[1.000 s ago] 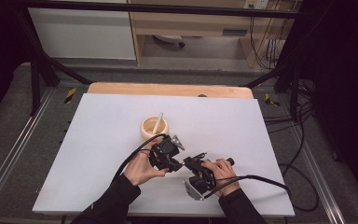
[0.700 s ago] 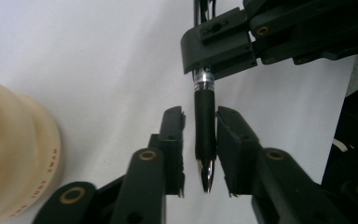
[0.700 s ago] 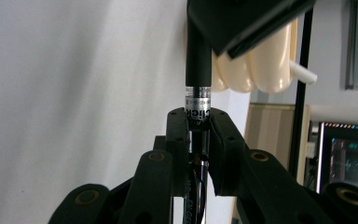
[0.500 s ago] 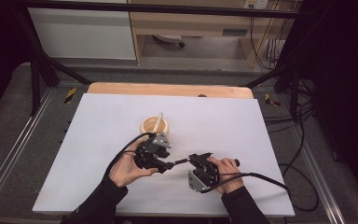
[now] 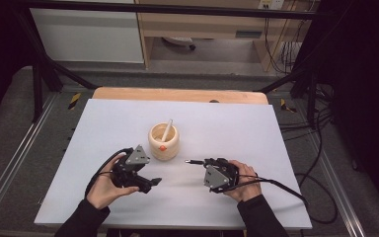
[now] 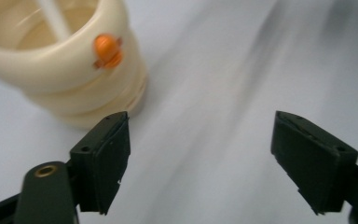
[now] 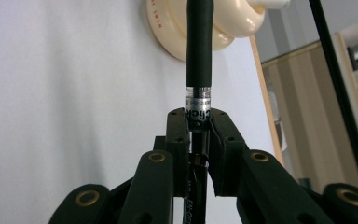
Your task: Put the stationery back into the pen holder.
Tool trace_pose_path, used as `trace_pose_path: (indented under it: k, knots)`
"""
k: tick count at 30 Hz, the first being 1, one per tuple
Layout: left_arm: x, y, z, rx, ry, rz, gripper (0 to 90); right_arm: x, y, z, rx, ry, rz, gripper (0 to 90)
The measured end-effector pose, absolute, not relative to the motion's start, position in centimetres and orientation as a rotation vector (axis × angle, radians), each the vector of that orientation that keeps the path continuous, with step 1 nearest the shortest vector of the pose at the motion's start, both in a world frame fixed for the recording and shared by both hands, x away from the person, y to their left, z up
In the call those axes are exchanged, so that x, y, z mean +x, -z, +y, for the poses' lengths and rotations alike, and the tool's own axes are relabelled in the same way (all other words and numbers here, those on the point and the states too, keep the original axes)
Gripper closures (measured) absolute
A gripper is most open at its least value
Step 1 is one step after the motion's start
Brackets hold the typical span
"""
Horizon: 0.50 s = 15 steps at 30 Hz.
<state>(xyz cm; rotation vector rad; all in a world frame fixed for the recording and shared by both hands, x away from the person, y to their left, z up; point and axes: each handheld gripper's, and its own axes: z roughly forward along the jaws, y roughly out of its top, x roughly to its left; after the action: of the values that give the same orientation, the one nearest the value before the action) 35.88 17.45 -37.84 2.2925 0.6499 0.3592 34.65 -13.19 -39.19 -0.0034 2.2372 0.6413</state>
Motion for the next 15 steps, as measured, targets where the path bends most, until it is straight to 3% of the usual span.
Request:
trace_pose_path:
  k: [6,15]
  knots:
    - [35.7,39.1,20.6,2.221,-0.399,0.735,11.9,35.2,38.4,-13.4,0.201,-0.786,2.283,79.9]
    - [35.5,41.2,25.0,2.109,-0.445,0.86,11.4,36.1,37.6,-13.6,0.437,-0.925,2.312,80.0]
